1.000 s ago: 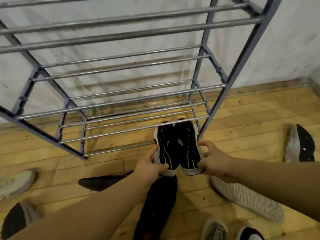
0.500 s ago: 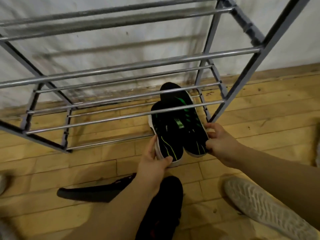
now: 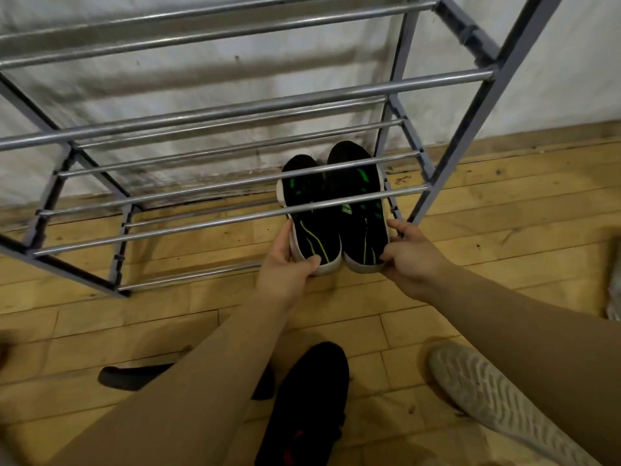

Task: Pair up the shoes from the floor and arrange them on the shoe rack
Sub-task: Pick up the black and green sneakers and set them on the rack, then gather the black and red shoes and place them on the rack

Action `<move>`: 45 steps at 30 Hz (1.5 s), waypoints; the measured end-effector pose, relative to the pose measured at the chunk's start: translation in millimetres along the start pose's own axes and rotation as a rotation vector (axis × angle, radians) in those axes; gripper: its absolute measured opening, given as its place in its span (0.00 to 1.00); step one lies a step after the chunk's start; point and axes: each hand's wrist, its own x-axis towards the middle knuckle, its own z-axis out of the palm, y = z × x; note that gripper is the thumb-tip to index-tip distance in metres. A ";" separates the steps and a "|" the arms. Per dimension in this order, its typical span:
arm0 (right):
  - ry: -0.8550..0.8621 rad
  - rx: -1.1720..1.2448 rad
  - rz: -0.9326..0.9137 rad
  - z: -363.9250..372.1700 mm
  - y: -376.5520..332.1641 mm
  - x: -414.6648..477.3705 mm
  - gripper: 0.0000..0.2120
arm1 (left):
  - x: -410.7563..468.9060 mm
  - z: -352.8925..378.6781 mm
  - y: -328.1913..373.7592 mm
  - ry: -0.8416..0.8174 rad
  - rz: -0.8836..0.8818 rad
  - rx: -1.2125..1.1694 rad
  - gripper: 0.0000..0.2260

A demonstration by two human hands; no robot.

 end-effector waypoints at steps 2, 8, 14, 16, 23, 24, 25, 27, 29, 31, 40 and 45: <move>0.024 0.025 -0.011 -0.8 0.7 13.3 0.35 | 15.0 0.5 0.9 -0.013 0.011 0.106 0.36; 0.144 -0.430 -0.163 2.5 8.6 13.2 0.33 | 24.6 -18.4 7.3 0.072 0.062 1.184 0.34; 0.005 -0.995 -0.325 -12.3 16.9 5.8 0.28 | 32.4 -25.2 -11.3 -0.058 -0.024 1.153 0.32; -0.065 -1.103 -0.278 -19.2 13.7 9.5 0.33 | 28.2 -25.4 -13.9 -0.035 0.007 1.145 0.31; -0.164 -1.596 -0.137 -27.3 0.7 8.9 0.29 | 20.6 -23.4 -19.9 -0.019 0.011 1.102 0.30; -0.145 -1.582 -0.124 -27.1 -1.8 2.6 0.31 | 18.2 -23.4 -21.5 -0.022 0.021 1.107 0.30; -0.132 -1.588 -0.119 -28.8 -1.8 -2.3 0.35 | 15.5 -23.1 -24.4 -0.024 0.029 1.104 0.30; -0.109 -1.613 -0.147 -34.9 4.1 -12.2 0.40 | 6.2 -20.2 -30.7 -0.037 0.029 1.087 0.30; -0.054 -1.605 -0.177 -43.2 14.8 -23.7 0.41 | -5.1 -14.4 -38.8 -0.056 0.031 1.086 0.30; -0.040 -1.590 -0.178 -48.7 16.2 -34.9 0.41 | -13.9 -7.4 -46.5 -0.055 0.039 1.099 0.30; 0.022 -1.475 -0.316 -49.1 37.8 -51.9 0.37 | -28.0 -12.3 -38.4 -0.147 0.031 1.052 0.34; -0.198 -1.499 -0.400 -43.7 85.8 -103.7 0.38 | -85.4 -29.7 -54.9 -0.193 0.060 1.104 0.33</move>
